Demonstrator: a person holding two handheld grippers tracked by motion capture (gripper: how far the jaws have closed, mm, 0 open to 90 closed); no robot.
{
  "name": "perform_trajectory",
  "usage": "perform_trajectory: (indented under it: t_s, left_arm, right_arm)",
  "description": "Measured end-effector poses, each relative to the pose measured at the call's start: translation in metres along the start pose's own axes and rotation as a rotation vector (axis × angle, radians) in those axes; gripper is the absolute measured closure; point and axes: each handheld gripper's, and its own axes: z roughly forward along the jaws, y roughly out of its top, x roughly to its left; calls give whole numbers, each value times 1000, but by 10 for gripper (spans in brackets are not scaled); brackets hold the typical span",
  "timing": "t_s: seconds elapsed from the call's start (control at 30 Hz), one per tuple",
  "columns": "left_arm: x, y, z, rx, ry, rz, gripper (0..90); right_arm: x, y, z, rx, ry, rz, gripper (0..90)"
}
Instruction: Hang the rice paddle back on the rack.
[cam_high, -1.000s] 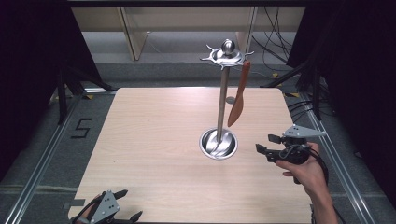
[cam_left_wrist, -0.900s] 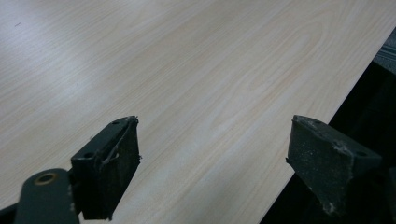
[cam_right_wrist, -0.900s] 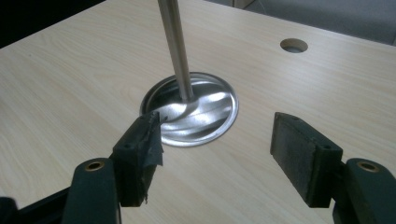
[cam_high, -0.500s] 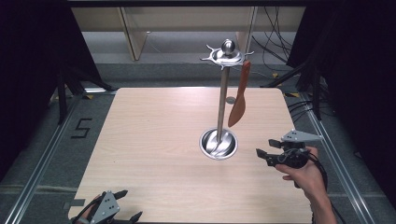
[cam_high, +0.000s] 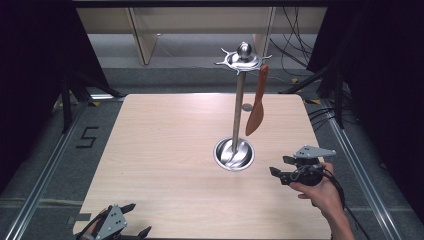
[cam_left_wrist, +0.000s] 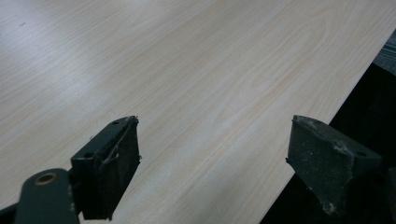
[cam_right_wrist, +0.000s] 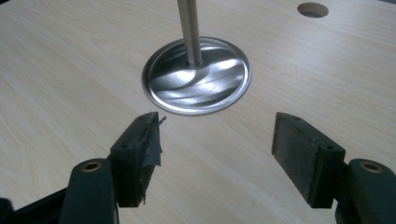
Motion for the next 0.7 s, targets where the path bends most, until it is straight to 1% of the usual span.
perform_trajectory:
  t_s: [0.03,0.07,0.1,0.13,0.17,0.2,0.23,0.27,0.3,0.33,0.37,0.4,0.43,0.47,0.5,0.53,0.57,0.63,0.67,0.7]
  left_arm:
    - [0,0,0,0,-1,1,161]
    - [1,0,-1,18,13,23,161]
    - [1,0,-1,19,17,23,161]
    - [0,0,0,-1,18,6,161]
    - [0,0,0,1,3,0,161]
    - [1,0,-1,10,-5,11,161]
    - [0,0,0,-1,-7,-2,162]
    - [0,0,0,-1,-5,-2,162]
    - [0,-1,0,-3,1,-1,162]
    - [0,-1,0,-5,3,-3,161]
    - [0,-1,0,-4,3,-1,162]
    - [0,-1,0,4,6,7,162]
    - [1,-1,-1,19,12,23,162]
    - [2,-1,-1,18,15,22,161]
    - [2,-1,-1,20,15,22,162]
    - [2,-1,-1,21,12,23,162]
    - [0,-1,0,1,3,0,162]
    - [0,-1,0,4,2,3,161]
    - [0,-1,0,7,0,5,161]
    - [0,-1,0,8,-1,5,161]
  right_arm:
    - [-1,-1,0,4,-10,-20,334]
    - [0,-2,1,5,-9,-18,334]
    - [1,-3,2,14,3,-5,333]
    - [3,-4,2,25,0,20,333]
    - [3,-6,3,30,-1,5,332]
    - [4,-6,4,30,1,18,332]
    - [4,-7,4,31,2,14,331]
    - [3,-8,4,35,5,3,331]
    - [5,-10,4,43,6,16,331]
    - [4,-10,4,44,5,1,330]
    - [6,-12,4,41,4,29,330]
    - [3,-12,4,46,1,-9,330]
    - [6,-14,3,46,-1,26,329]
    - [5,-15,3,48,9,19,329]
    - [6,-16,2,50,5,30,329]
    - [6,-17,1,52,7,23,329]
    - [7,-18,1,52,0,27,329]
    - [6,-20,0,50,1,19,329]
    - [8,-22,-1,46,-2,22,328]
    - [8,-23,-2,54,6,19,328]
